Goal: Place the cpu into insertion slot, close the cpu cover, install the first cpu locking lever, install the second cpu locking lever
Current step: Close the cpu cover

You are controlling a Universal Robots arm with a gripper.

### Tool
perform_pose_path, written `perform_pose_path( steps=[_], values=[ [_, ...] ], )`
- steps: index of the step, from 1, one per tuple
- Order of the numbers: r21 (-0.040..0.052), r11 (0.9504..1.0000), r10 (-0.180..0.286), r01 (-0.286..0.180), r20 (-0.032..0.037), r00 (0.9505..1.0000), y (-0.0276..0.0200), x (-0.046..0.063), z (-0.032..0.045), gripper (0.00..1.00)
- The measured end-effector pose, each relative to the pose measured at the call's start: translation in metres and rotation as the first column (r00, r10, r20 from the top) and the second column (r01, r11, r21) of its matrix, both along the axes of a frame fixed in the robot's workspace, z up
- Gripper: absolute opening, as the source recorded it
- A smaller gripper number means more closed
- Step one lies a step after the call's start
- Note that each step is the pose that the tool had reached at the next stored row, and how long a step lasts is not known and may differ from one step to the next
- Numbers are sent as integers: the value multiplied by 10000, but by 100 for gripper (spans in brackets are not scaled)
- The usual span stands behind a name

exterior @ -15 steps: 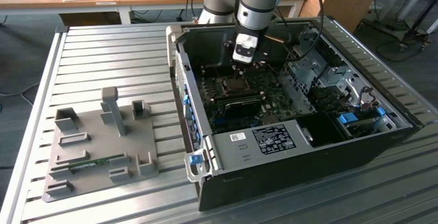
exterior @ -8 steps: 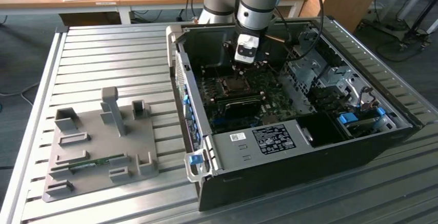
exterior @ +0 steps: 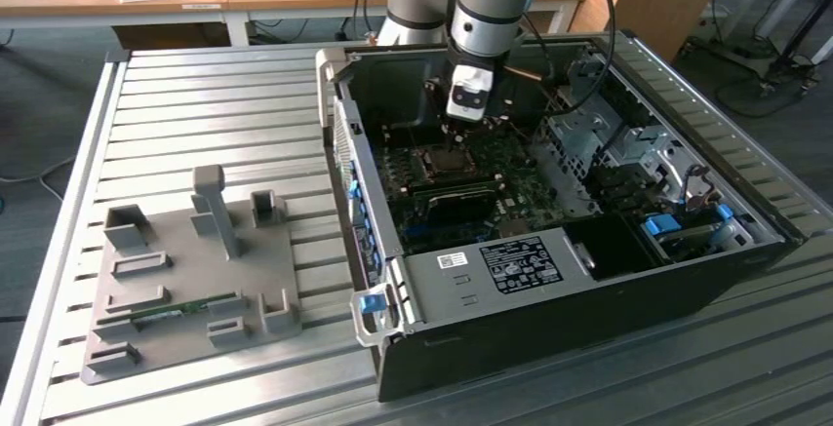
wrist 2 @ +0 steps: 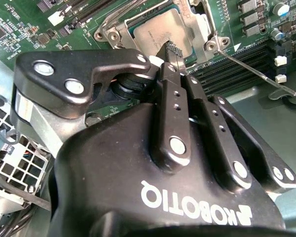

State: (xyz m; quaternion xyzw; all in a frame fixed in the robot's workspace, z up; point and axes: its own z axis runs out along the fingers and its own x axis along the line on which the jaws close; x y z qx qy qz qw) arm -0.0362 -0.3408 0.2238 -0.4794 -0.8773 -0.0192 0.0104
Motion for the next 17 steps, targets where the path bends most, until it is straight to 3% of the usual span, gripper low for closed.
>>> perform_pose_path(
  steps=[6,17],
  values=[
    [0,9985,538,-538,3,9985,0,0,-1,11],
    [0,9985,556,-556,2,9985,0,0,-1,11]
  ],
)
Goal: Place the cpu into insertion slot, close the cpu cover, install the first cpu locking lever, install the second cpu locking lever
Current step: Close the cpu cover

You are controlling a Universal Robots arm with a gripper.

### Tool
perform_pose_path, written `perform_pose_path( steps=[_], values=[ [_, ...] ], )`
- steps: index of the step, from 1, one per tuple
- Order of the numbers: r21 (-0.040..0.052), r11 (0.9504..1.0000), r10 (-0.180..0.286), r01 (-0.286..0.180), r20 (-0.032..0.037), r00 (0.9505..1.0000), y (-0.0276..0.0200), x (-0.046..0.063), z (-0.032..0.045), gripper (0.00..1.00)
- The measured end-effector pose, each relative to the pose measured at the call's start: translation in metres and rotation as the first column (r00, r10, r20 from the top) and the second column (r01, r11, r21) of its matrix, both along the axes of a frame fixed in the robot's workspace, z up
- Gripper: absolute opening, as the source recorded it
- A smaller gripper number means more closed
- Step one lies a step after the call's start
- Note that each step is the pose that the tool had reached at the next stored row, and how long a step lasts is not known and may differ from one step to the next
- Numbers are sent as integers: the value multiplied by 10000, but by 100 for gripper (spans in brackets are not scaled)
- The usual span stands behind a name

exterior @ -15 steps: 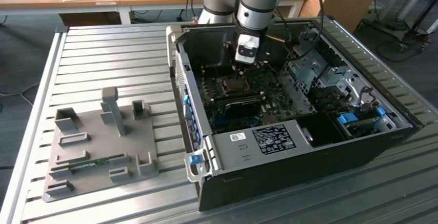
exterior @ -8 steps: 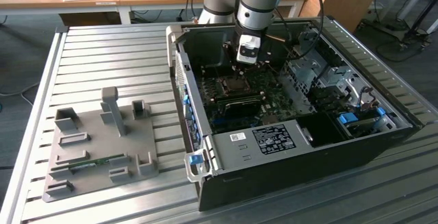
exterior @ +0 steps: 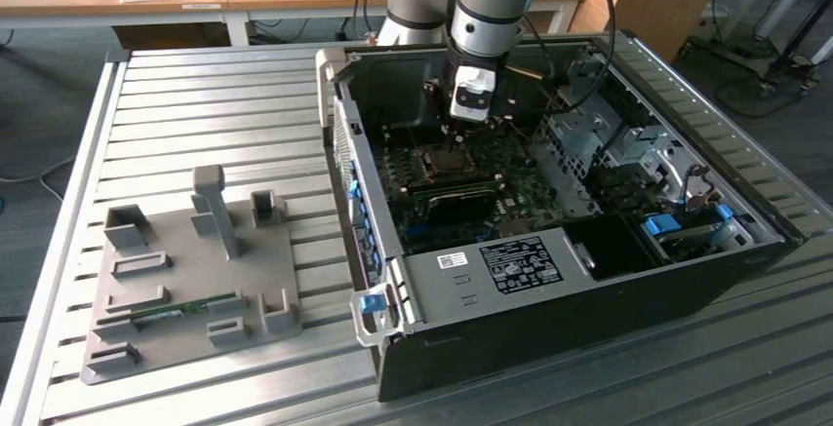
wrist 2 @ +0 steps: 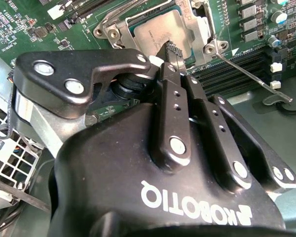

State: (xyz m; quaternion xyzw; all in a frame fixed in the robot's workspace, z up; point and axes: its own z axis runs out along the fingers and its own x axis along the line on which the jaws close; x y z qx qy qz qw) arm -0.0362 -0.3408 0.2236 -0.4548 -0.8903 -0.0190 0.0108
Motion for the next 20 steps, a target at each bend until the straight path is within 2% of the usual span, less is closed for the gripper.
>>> perform_pose_path(
  steps=[20],
  values=[
    [0,9988,486,-486,2,9988,0,0,0,11]
  ],
)
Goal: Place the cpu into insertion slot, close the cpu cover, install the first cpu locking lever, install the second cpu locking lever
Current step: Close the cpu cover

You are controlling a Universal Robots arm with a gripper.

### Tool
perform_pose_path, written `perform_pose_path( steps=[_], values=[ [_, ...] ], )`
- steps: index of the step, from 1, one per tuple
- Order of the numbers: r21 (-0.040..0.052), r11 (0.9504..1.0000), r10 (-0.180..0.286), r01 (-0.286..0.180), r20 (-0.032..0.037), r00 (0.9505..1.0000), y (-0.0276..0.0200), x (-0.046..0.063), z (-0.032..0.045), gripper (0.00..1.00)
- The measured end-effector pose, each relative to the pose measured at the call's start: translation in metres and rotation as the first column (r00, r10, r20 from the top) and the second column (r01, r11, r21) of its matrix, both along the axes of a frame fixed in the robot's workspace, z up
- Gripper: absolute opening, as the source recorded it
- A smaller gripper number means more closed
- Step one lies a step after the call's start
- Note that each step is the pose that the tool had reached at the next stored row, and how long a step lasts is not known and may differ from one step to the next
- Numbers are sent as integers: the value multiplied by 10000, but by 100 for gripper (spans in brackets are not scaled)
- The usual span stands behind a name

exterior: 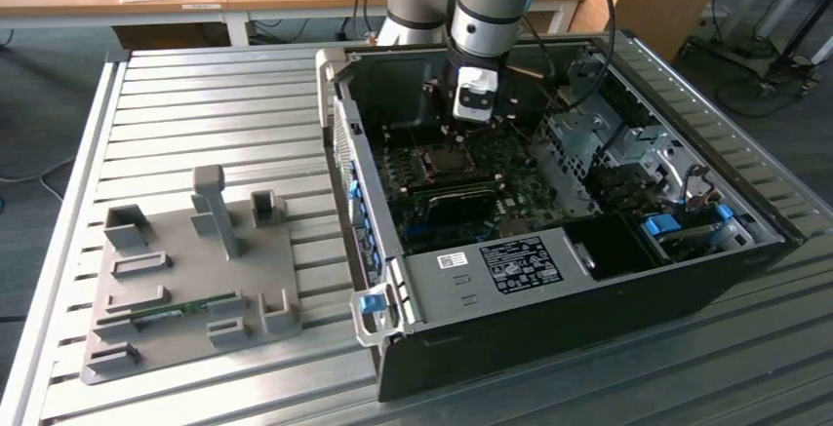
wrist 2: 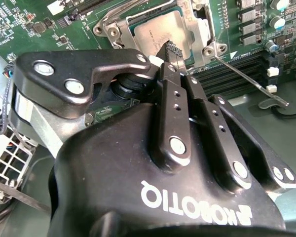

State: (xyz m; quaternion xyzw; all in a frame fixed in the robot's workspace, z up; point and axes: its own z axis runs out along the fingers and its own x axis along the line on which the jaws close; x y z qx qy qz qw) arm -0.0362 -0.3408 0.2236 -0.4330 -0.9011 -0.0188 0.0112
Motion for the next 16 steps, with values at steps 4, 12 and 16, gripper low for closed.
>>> perform_pose_path(
  steps=[4,12,16],
  values=[
    [0,9998,193,-193,2,9998,0,0,0,11],
    [0,9995,302,-302,1,9995,0,0,0,11],
    [0,9991,416,-416,1,9991,0,0,0,11]
  ],
)
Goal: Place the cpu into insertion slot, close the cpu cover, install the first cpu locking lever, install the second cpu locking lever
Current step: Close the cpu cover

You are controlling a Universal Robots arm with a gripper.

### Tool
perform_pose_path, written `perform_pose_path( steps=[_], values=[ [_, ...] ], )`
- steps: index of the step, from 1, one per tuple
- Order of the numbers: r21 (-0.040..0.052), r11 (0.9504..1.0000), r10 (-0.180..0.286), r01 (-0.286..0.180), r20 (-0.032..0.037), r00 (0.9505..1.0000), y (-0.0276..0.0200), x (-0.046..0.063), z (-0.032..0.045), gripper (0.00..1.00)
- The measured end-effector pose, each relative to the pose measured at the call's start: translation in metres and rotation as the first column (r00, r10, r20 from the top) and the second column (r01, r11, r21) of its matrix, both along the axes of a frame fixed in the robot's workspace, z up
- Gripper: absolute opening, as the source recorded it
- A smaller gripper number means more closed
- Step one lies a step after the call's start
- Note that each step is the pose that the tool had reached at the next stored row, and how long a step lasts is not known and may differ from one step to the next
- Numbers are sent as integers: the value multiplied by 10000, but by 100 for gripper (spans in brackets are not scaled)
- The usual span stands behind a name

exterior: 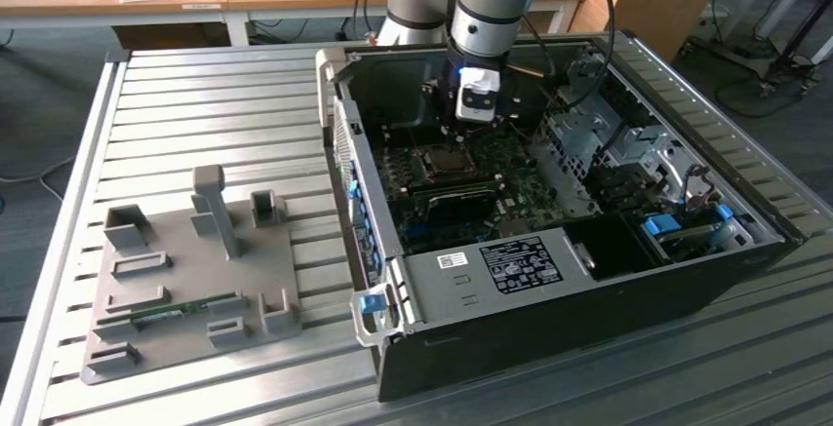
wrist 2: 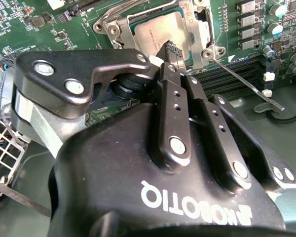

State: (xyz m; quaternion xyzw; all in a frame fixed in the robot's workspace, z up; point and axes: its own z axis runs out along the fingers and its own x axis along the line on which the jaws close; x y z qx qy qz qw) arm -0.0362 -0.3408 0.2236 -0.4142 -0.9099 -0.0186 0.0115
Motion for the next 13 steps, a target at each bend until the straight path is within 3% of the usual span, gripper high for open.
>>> perform_pose_path(
  steps=[13],
  values=[
    [0,9999,102,-102,0,9999,0,0,0,11]
  ],
)
